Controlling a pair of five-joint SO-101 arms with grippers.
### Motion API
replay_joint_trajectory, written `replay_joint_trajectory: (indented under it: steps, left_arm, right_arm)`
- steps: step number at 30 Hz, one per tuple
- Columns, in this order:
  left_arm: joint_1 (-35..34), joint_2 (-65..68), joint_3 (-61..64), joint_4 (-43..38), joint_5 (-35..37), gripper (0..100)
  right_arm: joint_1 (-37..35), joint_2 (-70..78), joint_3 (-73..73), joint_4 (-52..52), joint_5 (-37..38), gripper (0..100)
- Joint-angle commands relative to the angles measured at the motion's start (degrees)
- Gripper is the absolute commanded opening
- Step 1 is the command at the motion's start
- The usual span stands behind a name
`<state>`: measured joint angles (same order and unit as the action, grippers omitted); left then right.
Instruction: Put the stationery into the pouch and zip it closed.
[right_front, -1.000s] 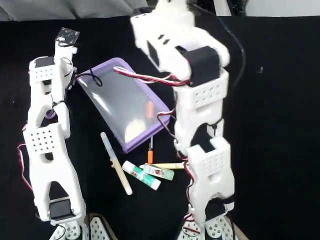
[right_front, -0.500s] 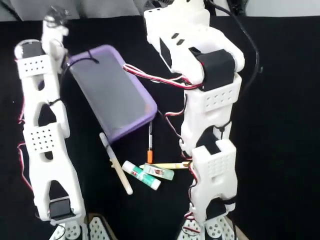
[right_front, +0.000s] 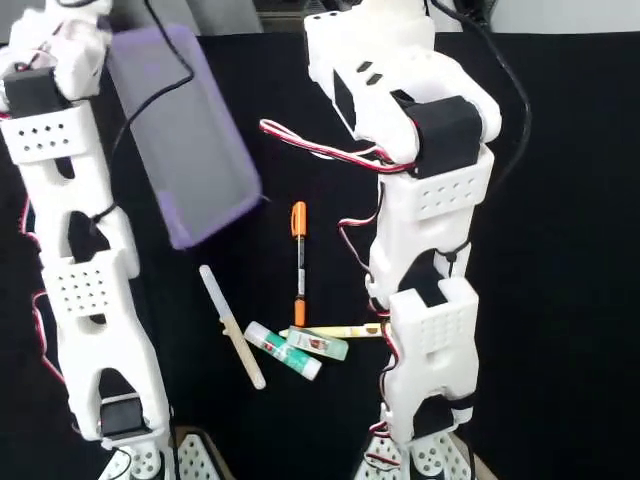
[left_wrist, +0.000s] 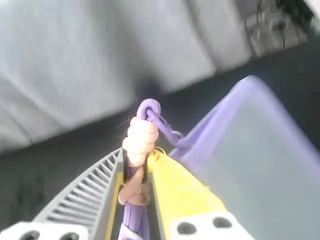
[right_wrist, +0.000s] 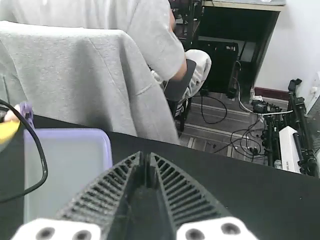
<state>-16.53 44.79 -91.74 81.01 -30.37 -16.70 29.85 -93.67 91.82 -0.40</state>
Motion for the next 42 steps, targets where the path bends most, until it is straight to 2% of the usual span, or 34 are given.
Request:
replay_joint_trajectory:
  steps: [1, 8, 11, 18, 20, 26, 32, 37, 42]
  left_arm:
    - [5.4, -10.0, -3.4, -3.6, -0.6, 3]
    - [12.6, -14.6, -3.3, -8.3, -0.6, 3]
    - [14.6, -14.7, -3.4, -3.3, -0.6, 3]
    - [17.4, -14.1, -3.5, 19.2, -0.4, 3]
    - [17.7, -14.4, -3.2, 19.8, 0.2, 3]
    - [18.2, -14.8, -3.4, 20.0, 9.8, 3]
    - [22.5, -16.9, -2.7, 20.0, 14.2, 3]
    - [27.3, -19.6, 6.9, 20.0, 14.6, 3]
    - [28.2, -27.5, 24.5, 20.0, 14.7, 3]
  right_arm:
    - [1.2, -4.0, -2.1, -1.6, 0.2, 1.6]
    - [3.3, -5.1, -2.1, -1.7, 0.1, 1.6]
    - [4.6, -6.6, -2.1, -1.3, 0.2, 1.6]
    - [6.9, -8.4, -2.1, -1.2, 0.2, 1.6]
    - [6.9, -8.6, -2.1, -1.1, 0.2, 1.6]
    - [6.9, -8.7, -2.1, -1.1, 0.2, 1.6]
    - [9.2, -8.7, -2.1, -1.5, 0.2, 1.6]
    - [10.5, -10.4, -2.1, -1.3, 0.2, 1.6]
    - [13.5, -12.5, -2.1, -1.1, 0.2, 1.6]
